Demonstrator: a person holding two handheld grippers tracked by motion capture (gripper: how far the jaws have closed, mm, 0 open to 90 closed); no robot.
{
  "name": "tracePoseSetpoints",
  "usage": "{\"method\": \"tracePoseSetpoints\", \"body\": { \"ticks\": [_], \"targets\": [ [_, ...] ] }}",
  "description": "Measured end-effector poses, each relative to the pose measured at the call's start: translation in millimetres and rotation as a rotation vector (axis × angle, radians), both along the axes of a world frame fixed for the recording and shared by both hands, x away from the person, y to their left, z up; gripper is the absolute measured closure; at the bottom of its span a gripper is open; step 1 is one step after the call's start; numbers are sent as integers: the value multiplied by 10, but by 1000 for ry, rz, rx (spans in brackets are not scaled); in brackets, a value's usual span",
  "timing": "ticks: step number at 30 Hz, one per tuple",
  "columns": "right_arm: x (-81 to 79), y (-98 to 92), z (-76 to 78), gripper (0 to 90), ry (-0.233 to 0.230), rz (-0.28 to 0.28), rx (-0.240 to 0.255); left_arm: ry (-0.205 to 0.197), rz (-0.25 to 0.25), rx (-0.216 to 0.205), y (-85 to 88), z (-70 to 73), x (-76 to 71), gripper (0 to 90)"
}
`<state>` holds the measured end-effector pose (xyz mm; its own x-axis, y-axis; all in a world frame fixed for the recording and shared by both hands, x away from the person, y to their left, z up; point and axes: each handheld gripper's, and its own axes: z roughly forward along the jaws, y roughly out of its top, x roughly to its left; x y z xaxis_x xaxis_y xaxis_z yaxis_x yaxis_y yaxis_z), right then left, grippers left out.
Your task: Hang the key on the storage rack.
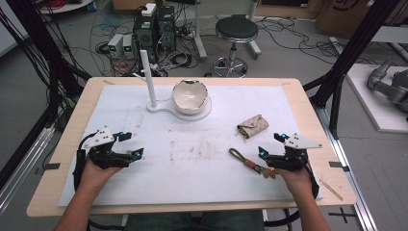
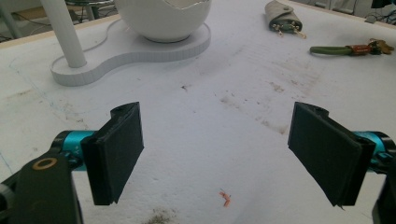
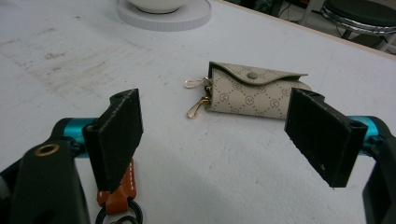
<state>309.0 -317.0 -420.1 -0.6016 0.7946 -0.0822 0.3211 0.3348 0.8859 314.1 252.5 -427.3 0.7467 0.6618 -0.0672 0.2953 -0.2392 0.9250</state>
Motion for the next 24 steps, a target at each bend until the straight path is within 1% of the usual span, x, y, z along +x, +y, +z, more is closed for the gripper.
{"method": "tracePoseSetpoints", "body": {
  "ticks": [2,6,7,9,14,17,21,24],
  "targets": [
    [12,-4,-7,196,16,4,11,8,-2,6,-9,-9,14,181],
    [13,-1,-16,196,20,18,8,8,-9,9,-32,-12,16,181],
    [-1,2,-10,196,21,29,6,4,-20,21,-43,-9,19,181],
    [-24,4,-4,196,17,34,0,2,-19,14,-44,-8,23,181],
    [-77,12,22,196,23,50,12,3,-12,5,-18,-12,60,181],
    [-81,24,23,196,26,61,10,2,-9,4,-7,-7,72,181],
    [-83,63,9,196,33,82,1,0,0,9,8,-6,72,181],
    [-77,100,-9,196,51,110,-18,-2,1,18,8,-8,77,181]
  ]
}}
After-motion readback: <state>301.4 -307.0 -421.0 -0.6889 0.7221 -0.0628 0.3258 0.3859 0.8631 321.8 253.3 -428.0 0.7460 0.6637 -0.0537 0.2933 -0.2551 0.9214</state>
